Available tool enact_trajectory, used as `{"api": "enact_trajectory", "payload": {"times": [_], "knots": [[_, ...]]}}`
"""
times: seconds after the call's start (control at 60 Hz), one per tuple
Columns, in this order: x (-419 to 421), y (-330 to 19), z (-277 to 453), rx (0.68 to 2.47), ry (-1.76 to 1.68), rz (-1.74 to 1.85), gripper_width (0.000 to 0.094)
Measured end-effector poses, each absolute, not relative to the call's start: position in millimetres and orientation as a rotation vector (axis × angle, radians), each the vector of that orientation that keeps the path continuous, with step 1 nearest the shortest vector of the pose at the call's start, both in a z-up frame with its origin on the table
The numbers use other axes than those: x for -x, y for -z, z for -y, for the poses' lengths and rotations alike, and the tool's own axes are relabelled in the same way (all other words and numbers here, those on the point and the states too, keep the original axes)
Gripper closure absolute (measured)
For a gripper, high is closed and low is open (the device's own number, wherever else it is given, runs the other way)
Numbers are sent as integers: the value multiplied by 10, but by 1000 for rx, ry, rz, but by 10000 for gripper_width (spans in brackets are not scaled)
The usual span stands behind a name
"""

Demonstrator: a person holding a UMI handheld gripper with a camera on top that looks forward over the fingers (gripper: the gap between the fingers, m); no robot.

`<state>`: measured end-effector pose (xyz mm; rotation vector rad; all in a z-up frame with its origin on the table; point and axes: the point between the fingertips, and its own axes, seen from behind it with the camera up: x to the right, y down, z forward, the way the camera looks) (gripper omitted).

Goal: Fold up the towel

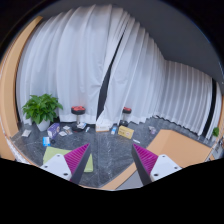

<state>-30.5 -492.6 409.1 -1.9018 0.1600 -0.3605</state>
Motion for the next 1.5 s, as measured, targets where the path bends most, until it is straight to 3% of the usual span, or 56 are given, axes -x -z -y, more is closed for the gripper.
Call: {"api": "enact_trajectory", "payload": {"times": [0.217,0.333,0.467,0.683,0.917,1.167,1.2,1.25,1.35,1.4,1.5], "knots": [[386,-3797,4823,1929,371,-186,84],[596,-3268,4673,1983,347,-196,87],[1053,-2421,4534,2089,291,-190,85],[2623,-1193,4023,2234,10,-150,86],[3859,-672,2980,2230,-88,-40,88],[4053,66,2063,2284,20,-56,100],[3988,134,2018,2291,69,-51,142],[3864,144,1951,2272,179,-20,360],[3925,163,1888,2262,175,30,556],[3832,151,1863,2258,198,28,769],[3827,142,1844,2267,154,25,855]]}}
